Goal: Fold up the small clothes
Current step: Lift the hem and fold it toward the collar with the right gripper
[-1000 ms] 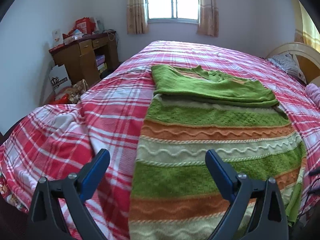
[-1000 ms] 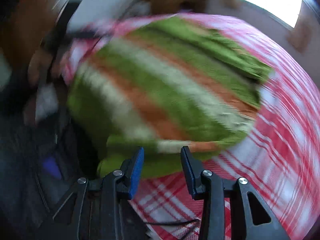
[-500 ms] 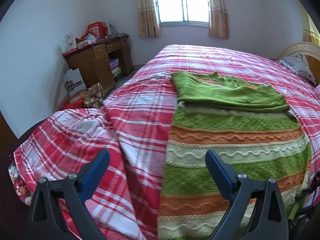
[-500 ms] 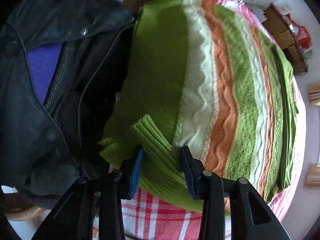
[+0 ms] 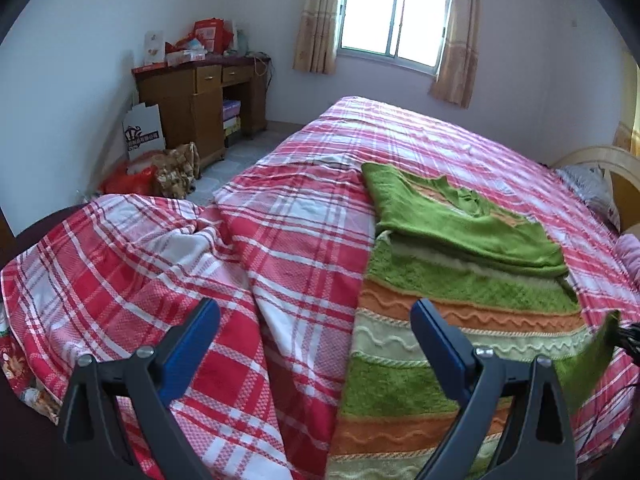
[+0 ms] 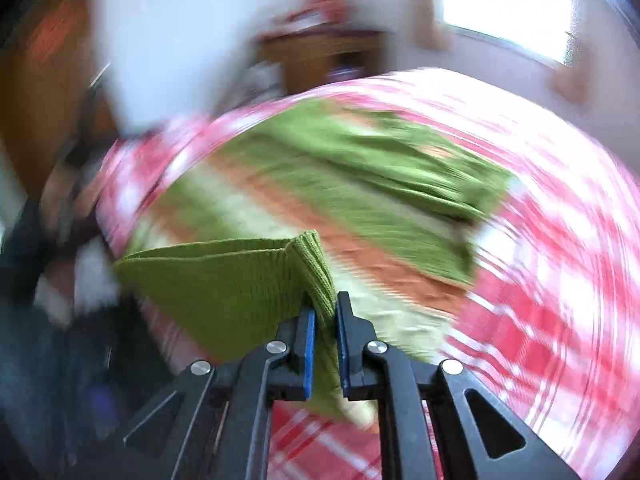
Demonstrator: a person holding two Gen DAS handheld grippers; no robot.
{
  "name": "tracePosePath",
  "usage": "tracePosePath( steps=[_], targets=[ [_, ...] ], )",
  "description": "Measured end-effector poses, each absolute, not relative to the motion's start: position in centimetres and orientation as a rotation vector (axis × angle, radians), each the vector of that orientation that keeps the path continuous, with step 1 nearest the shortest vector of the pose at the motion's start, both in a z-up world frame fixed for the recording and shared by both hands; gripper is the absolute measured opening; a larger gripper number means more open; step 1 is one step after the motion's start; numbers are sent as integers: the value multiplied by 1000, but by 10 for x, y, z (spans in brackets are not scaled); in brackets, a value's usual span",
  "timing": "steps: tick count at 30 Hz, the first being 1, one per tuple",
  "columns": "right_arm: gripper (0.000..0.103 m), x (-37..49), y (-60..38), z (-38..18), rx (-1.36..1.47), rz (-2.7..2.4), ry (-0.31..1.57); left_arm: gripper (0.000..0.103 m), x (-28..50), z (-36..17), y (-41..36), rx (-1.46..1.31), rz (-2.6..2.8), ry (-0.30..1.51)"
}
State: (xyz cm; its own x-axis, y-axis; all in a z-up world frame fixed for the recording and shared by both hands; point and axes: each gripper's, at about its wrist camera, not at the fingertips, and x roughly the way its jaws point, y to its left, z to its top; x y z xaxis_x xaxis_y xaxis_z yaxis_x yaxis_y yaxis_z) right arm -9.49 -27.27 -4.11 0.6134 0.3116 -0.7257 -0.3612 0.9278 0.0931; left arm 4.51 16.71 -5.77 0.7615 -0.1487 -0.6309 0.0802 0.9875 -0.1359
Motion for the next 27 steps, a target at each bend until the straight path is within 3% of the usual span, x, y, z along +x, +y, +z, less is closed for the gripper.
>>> tracePosePath(
  steps=[6, 12, 13, 16, 27],
  targets=[
    [9, -76, -295, -92, 168, 214, 861, 98, 39, -55, 162, -34, -238, 693],
    [9, -77, -299, -104, 203, 198, 856, 98, 27, -68, 142, 12, -460, 704],
    [9, -79, -301, -104, 207, 197, 856, 94, 28, -72, 139, 19, -460, 710],
    [9, -73, -296, -105, 199, 197, 860, 55, 39, -92, 126, 7, -470, 777],
    [9, -71, -294, -106, 177, 196, 866, 53, 41, -120, 122, -38, -457, 880]
  ],
)
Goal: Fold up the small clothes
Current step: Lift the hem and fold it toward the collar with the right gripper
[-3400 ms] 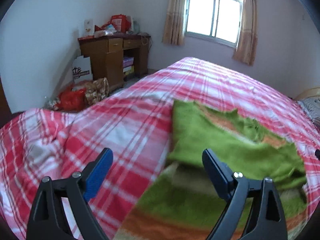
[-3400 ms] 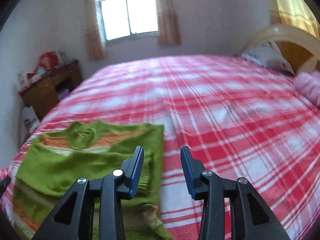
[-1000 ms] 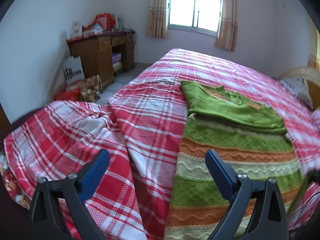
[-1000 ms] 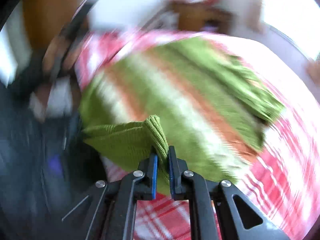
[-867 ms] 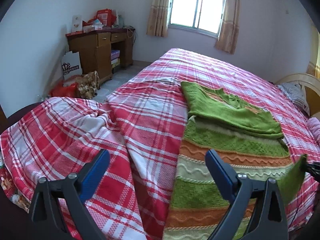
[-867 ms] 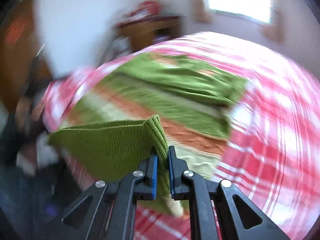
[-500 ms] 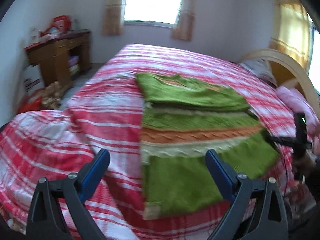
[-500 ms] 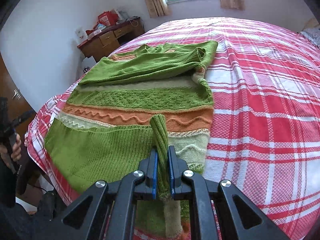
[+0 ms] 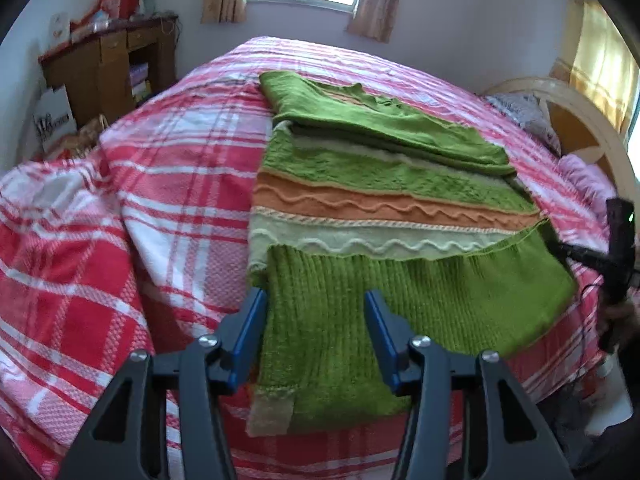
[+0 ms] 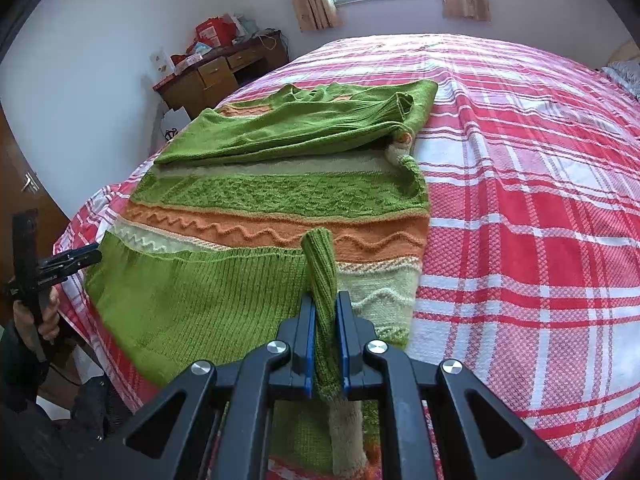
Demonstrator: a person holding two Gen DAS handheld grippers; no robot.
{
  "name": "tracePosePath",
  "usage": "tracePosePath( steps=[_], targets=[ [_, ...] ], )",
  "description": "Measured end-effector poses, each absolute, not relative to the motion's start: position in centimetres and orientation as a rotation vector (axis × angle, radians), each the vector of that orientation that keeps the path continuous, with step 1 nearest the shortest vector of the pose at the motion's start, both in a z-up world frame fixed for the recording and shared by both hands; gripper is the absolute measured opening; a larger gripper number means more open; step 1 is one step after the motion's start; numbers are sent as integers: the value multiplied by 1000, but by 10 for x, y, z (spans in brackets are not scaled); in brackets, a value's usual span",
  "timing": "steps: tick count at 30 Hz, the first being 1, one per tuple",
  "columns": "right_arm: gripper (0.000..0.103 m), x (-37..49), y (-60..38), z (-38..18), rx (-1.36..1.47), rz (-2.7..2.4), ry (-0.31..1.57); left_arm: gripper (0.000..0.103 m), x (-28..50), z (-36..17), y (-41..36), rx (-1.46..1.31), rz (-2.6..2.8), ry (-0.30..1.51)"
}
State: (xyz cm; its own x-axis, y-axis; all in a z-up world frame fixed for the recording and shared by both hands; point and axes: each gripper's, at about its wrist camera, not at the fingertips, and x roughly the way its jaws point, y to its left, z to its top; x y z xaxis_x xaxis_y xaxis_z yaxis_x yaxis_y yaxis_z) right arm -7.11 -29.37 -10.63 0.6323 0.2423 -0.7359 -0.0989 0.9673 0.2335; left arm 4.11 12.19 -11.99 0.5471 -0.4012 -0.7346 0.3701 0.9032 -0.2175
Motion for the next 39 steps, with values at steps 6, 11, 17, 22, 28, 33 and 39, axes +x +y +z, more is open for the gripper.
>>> tracePosePath(
  steps=[6, 11, 17, 22, 28, 33, 39],
  targets=[
    [9, -72, -294, -107, 183, 197, 861, 49, 41, -129, 122, -35, -458, 931],
    [9, -72, -295, -107, 187, 195, 857, 11, 43, -127, 125, -59, -449, 930],
    [9, -73, -294, -108, 196, 185, 847, 13, 43, -130, 121, -31, -446, 931],
    [10, -74, -294, -108, 205, 182, 839, 25, 52, -130, 123, -89, -453, 943],
    [19, -75, -293, -96, 199, 161, 828, 46, 53, -129, 115, -92, -479, 937],
    [22, -65, -290, -96, 163, 170, 853, 46, 50, -129, 112, -64, -474, 917],
    [43, -59, -275, -103, 86, 220, 873, 16, 48, -129, 109, -35, -479, 911]
  ],
)
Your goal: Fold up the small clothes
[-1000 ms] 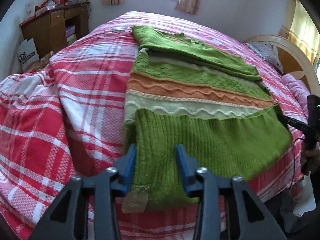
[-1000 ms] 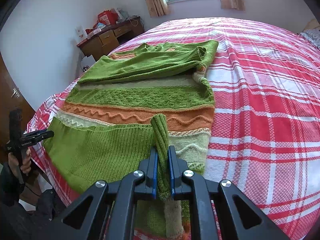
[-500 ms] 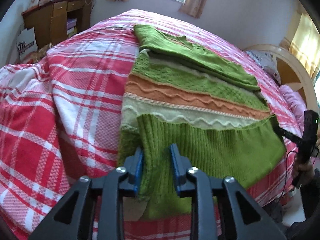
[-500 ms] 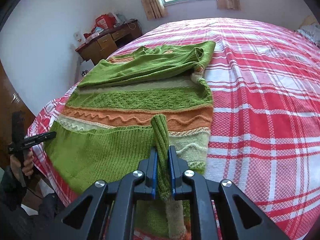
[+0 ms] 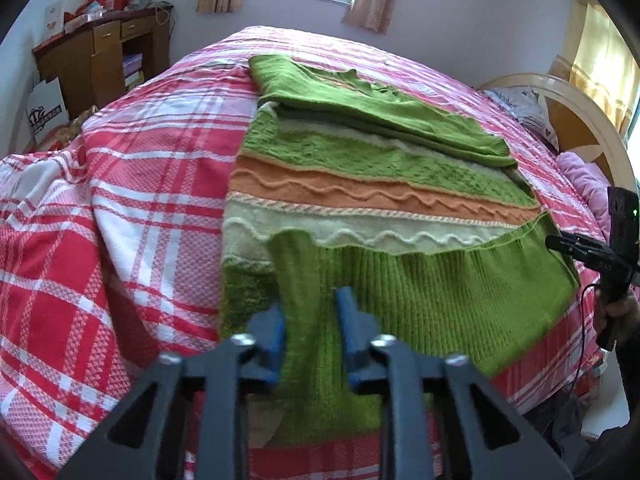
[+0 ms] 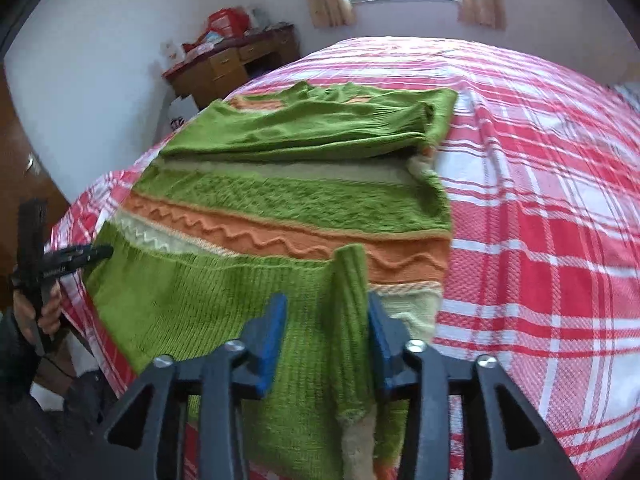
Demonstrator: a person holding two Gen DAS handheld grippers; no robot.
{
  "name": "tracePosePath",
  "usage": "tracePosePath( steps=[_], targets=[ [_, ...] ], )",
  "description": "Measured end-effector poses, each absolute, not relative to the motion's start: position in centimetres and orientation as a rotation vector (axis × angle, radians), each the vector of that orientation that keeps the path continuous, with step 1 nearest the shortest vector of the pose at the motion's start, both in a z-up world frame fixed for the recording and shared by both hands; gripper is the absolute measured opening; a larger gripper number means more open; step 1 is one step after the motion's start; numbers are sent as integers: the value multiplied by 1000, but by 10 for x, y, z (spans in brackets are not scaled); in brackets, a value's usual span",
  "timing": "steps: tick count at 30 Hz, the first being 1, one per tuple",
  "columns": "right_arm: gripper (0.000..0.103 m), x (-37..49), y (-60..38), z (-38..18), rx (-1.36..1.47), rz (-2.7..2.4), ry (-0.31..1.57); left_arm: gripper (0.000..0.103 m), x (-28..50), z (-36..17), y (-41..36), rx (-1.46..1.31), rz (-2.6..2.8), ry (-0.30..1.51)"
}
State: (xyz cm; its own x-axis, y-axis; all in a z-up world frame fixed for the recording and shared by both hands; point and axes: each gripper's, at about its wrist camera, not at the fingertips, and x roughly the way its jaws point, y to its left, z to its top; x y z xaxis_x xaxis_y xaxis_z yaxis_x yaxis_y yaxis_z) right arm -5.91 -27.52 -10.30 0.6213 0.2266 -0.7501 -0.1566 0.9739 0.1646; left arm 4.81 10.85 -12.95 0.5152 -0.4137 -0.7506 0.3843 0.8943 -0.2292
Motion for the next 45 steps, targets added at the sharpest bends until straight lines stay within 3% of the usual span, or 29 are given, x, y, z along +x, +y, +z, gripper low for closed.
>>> tracePosePath(
  steps=[2, 4, 6, 22, 45],
  targets=[
    [40, -61, -266, -104, 13, 200, 869, 12, 48, -130, 107, -45, -477, 912],
    [15, -63, -256, -103, -64, 173, 871, 10, 47, -128, 104, -34, -460, 907],
    [6, -66, -253, -98, -69, 175, 867, 9, 47, -125, 104, -47, -449, 911],
    [6, -75, -261, -9, 21, 57, 569, 8, 84, -60, 103, -145, -361, 762],
    [6, 28, -283, 10, 24, -74, 539, 8, 195, -46, 80, -246, -269, 779]
  ],
)
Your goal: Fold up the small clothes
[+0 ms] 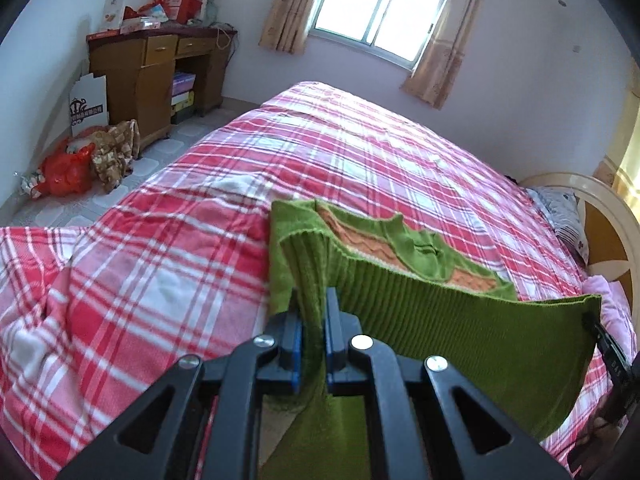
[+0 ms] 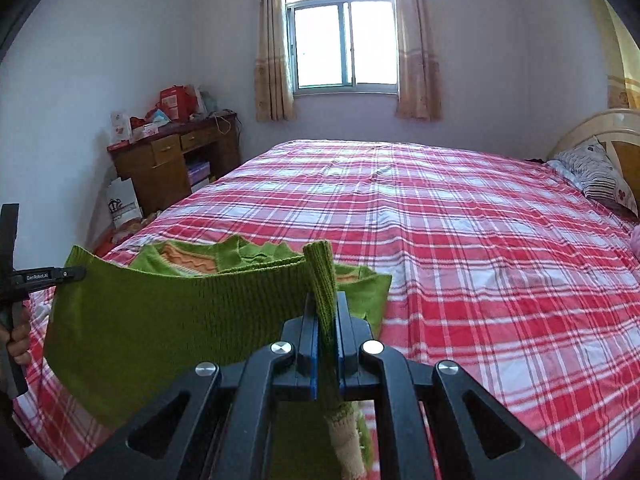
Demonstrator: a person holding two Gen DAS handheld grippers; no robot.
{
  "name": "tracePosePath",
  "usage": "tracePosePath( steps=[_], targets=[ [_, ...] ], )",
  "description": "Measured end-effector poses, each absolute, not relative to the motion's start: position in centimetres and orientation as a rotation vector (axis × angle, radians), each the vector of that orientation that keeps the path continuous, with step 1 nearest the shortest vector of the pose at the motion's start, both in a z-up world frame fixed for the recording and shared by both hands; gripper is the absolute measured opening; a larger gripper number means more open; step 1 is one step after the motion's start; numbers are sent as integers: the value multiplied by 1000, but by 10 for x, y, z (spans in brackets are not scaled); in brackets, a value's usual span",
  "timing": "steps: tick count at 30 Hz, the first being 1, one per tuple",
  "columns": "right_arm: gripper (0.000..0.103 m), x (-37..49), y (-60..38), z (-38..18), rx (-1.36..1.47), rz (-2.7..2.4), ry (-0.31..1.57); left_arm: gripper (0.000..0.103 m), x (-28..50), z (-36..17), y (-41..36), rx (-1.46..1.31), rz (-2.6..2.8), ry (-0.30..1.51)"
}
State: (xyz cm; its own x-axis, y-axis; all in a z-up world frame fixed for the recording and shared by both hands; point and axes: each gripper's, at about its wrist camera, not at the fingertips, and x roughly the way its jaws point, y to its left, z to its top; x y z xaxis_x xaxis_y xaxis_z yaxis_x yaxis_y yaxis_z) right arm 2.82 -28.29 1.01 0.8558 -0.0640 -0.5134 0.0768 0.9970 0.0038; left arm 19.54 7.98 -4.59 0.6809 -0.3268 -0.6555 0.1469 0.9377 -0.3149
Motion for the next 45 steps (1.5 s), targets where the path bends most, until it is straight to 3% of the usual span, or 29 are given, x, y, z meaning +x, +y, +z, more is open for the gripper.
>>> tracePosePath(
  steps=[13, 21, 34, 39, 45],
  targets=[
    [6, 132, -313, 12, 33, -145, 529, 8, 292, -32, 47, -213, -243, 743],
    [6, 194, -337, -42, 59, -251, 598, 8, 343, -79, 11, -145, -205, 790],
    [6, 226, -356, -85, 103, -230, 760, 8, 357, -105, 7, -159, -186, 860],
    [6, 238, -361, -97, 111, -216, 843, 14, 361, -109, 10, -179, -183, 876],
    [11, 239, -358, -97, 66, -239, 862, 15, 353, -101, 16, -205, -168, 863]
  ],
)
